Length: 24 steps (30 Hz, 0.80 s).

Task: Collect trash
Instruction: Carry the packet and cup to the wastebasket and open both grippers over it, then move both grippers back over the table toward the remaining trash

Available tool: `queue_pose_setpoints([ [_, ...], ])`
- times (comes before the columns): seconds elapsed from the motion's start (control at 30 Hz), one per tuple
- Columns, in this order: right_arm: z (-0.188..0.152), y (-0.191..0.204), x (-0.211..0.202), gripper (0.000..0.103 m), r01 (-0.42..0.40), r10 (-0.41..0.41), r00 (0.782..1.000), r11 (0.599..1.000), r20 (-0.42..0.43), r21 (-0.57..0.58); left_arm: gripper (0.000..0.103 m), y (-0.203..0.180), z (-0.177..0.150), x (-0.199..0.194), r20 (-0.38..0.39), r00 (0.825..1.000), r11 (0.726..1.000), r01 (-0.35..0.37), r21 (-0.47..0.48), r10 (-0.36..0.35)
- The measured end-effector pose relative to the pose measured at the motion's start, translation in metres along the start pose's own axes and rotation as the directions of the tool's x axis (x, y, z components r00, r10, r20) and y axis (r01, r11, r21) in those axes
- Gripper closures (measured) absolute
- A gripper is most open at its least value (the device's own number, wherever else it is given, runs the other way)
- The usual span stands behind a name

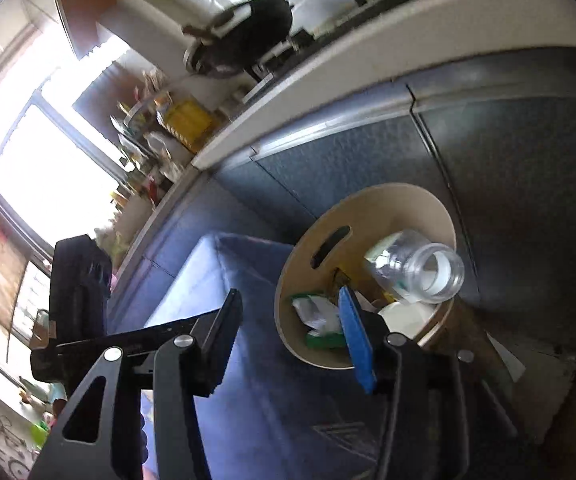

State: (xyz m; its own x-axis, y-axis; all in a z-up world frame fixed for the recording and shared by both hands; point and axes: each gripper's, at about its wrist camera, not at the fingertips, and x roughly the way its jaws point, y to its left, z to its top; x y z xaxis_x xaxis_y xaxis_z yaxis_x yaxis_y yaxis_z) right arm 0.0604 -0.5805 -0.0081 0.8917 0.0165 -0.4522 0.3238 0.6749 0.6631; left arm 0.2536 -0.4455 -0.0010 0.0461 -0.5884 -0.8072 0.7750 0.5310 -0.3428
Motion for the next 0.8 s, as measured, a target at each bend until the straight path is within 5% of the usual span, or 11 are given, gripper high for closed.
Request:
queue_pose_setpoints([
  [0.13,-0.005,0.018,-0.012,0.054,-0.068,0.068,0.998,0.998,-0.003,0.018,0.053,0.004,-0.011,-0.061,0.098,0.994,0.999,0.042,0.007,-0.042],
  [0.27,-0.024,0.051,-0.013,0.054,-0.153,0.152,0.986,0.988,-0.062,-0.005,0.053,0.022,-0.049,-0.148,0.240,0.970,0.999,0.044,0.017,-0.047],
  [0.47,-0.076,0.103,-0.001,0.054,-0.245,0.224,0.952,0.966,-0.210,-0.080,0.040,0.093,-0.151,-0.250,0.394,0.904,0.985,-0.134,-0.105,0.165],
  [0.63,-0.123,0.145,0.015,0.054,-0.297,0.234,0.915,0.942,-0.330,-0.155,0.039,0.178,-0.236,-0.289,0.328,0.867,0.897,-0.253,-0.362,0.376],
  [0.8,-0.157,0.178,0.020,0.054,-0.341,0.236,0.885,0.915,-0.401,-0.214,0.039,0.228,-0.297,-0.286,0.229,0.867,0.812,-0.278,-0.513,0.442],
])
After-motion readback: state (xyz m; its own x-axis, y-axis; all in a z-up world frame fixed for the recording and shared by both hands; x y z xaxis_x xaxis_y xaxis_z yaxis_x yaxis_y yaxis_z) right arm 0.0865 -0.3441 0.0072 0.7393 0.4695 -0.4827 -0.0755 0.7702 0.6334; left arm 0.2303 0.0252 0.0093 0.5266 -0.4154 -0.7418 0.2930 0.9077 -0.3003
